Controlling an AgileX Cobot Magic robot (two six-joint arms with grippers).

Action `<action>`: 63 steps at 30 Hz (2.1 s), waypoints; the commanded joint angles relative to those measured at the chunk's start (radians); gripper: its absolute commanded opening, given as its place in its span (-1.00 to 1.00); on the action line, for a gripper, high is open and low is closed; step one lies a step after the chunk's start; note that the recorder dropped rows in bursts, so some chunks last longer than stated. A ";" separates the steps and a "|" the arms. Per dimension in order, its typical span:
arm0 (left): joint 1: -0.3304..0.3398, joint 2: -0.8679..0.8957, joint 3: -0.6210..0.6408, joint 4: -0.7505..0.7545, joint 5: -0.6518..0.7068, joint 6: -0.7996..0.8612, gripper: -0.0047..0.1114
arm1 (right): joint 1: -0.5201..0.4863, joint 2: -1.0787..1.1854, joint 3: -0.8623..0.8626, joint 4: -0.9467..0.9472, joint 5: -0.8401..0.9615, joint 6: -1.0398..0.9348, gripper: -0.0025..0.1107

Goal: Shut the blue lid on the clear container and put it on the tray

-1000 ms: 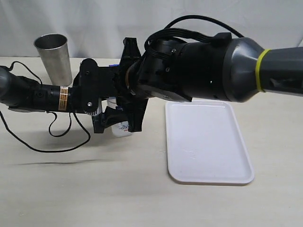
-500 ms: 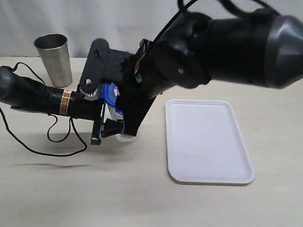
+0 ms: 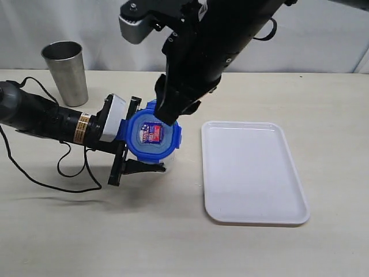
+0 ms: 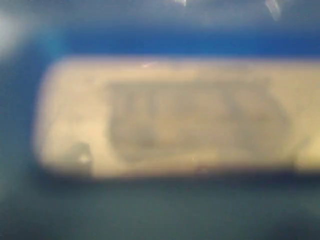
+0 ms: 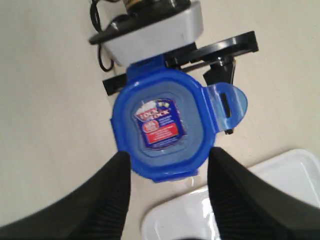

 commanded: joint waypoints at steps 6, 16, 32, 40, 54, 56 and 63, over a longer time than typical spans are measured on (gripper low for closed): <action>-0.021 -0.009 0.002 0.035 0.014 0.001 -0.92 | -0.018 0.041 -0.009 0.010 -0.125 -0.214 -0.16; -0.021 -0.009 0.002 0.033 0.014 -0.010 -0.92 | -0.018 0.143 -0.009 0.040 -0.080 -0.261 -0.21; -0.021 -0.009 0.002 0.028 0.014 -0.053 -0.92 | -0.082 0.309 -0.009 0.067 0.112 -0.185 -0.39; -0.021 -0.009 0.002 0.011 0.014 -0.079 -0.92 | -0.092 0.320 -0.007 0.091 0.120 -0.205 -0.48; -0.021 -0.009 0.002 -0.028 0.014 -0.190 -0.92 | -0.113 0.241 -0.101 -0.005 -0.050 -0.077 -0.54; -0.021 -0.009 0.002 -0.041 0.014 -0.223 -0.92 | -0.113 0.222 -0.101 -0.053 -0.088 -0.009 -0.54; -0.021 -0.009 0.002 -0.079 0.014 -0.293 -0.92 | -0.113 0.194 -0.101 -0.231 -0.166 0.317 -0.44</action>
